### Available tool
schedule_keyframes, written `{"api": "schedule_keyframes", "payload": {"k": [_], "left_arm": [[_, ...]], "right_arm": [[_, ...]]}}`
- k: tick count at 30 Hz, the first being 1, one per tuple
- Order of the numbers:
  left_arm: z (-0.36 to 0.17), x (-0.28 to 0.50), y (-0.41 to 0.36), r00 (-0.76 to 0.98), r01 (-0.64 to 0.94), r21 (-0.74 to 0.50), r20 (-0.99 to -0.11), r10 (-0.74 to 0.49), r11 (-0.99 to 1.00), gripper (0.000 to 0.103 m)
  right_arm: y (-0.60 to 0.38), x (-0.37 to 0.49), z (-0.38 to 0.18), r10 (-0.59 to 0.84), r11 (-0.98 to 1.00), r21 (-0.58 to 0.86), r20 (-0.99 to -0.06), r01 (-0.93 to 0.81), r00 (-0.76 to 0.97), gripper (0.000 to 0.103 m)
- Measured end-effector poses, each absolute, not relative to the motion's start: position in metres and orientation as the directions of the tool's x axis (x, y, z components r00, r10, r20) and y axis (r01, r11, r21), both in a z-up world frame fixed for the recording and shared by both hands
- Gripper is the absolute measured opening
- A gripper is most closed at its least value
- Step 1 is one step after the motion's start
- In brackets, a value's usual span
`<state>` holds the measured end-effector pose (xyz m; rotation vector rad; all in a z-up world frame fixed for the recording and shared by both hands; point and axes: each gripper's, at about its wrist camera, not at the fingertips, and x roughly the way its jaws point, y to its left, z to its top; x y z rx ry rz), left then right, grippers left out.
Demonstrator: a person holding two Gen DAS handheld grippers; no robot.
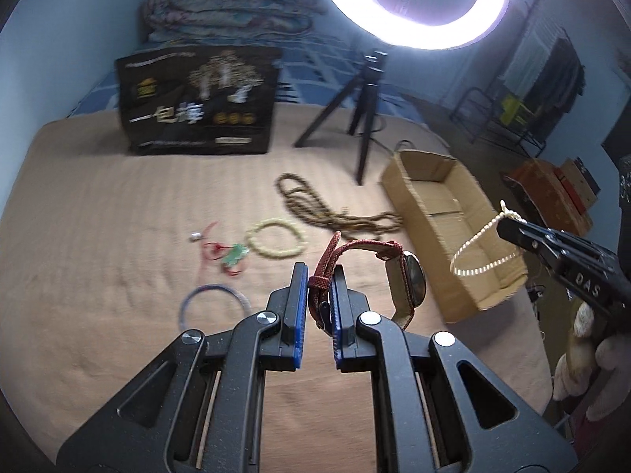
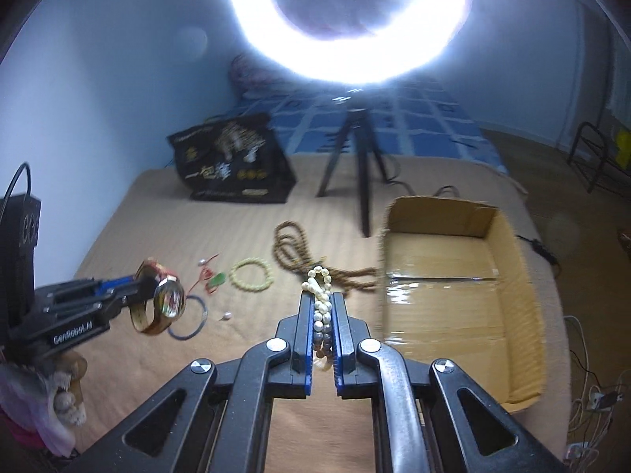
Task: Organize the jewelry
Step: 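Carry the watch and pearl necklace over the cardboard box with both tools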
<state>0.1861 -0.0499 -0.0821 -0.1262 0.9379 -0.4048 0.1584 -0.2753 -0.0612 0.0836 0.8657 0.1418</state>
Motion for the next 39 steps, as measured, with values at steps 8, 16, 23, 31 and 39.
{"api": "schedule_keyframes", "payload": {"k": [8,16,23,31,39], "left_arm": [[-0.081,0.186,-0.107,0.493,0.355,-0.294,-0.747,-0.445,0.887,0.009],[-0.083,0.192,-0.161,0.467,0.408,-0.302,-0.742,-0.481,0.862,0.009],[-0.092,0.203,-0.197,0.452,0.426,-0.294,-0.75,-0.483,0.855,0.009],[-0.104,0.213,-0.219,0.439,0.425,-0.284,-0.765,-0.471,0.859,0.009],[-0.114,0.217,-0.229,0.427,0.426,-0.276,-0.779,-0.46,0.862,0.009]], "right_arm": [[-0.329,0.153,-0.061,0.1,0.992,0.128,-0.755,-0.004,0.648,0.005],[-0.363,0.149,-0.075,0.069,0.99,0.129,-0.775,0.05,0.628,0.005],[-0.378,0.148,-0.089,0.054,0.99,0.122,-0.792,0.071,0.608,0.005],[-0.389,0.149,-0.101,0.045,0.988,0.123,-0.81,0.094,0.585,0.005],[-0.396,0.15,-0.109,0.051,0.984,0.138,-0.82,0.109,0.571,0.005]]}}
